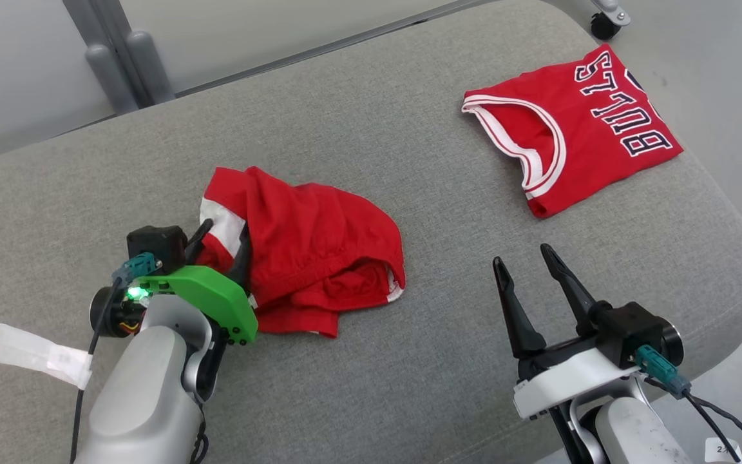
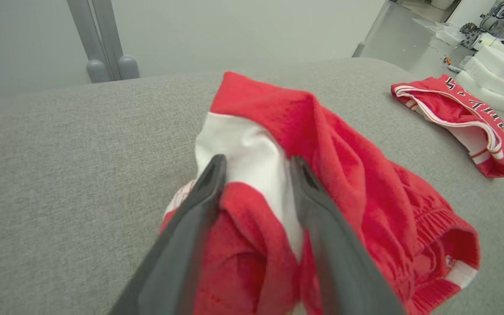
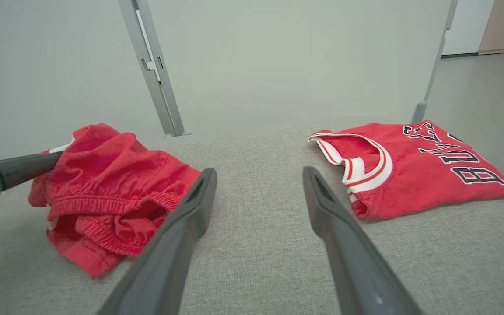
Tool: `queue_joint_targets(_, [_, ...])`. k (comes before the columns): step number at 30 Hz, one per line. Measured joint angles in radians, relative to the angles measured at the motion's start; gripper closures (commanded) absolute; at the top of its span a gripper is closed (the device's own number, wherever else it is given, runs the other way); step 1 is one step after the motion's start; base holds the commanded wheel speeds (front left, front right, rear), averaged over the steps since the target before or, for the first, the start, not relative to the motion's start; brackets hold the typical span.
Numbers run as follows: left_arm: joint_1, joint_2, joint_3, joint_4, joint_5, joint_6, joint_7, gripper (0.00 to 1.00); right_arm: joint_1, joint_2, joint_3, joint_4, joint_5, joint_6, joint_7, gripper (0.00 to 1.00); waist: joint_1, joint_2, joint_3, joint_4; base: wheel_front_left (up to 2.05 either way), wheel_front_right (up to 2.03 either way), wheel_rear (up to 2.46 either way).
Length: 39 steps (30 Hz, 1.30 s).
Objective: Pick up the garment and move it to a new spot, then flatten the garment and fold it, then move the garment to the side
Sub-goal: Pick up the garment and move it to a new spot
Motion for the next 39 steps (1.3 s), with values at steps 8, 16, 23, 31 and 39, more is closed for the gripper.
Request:
queue_joint_targets(8, [-0.012, -0.025, 0.022, 0.038, 0.003, -0.01, -0.176, 0.0, 0.017, 0.002, -0.042, -0.001, -0.006, 0.0, 0.0, 0.0, 0.0, 0.0, -0.005, 0.036, 0.0, 0.0, 0.0])
queue_joint_targets(16, [0.187, -0.026, 0.195, -0.285, 0.07, 0.026, -0.191, 0.0, 0.068, 0.002, -0.112, -0.007, -0.022, 0.0, 0.0, 0.0, 0.0, 0.0, -0.056, 0.117, 0.0, 0.0, 0.0])
queue_joint_targets(23, [0.396, -0.055, 0.298, -0.459, 0.166, 0.0, -0.193, 0.0, 0.117, -0.004, -0.173, -0.011, -0.031, 0.0, 0.0, 0.0, 0.0, 0.0, -0.107, 0.2, 0.0, 0.0, 0.0])
queue_joint_targets(31, [0.509, -0.072, 0.326, -0.482, 0.221, -0.039, -0.193, 0.0, 0.146, -0.014, -0.209, 0.0, -0.038, 0.0, 0.0, 0.0, 0.0, 0.0, -0.151, 0.284, 0.0, 0.0, 0.0])
queue_joint_targets(39, [0.556, -0.077, 0.325, -0.489, 0.23, -0.047, -0.193, 0.0, 0.153, -0.026, -0.212, 0.016, -0.036, 0.0, 0.0, 0.0, 0.0, 0.0, -0.188, 0.34, 0.0, 0.0, 0.0])
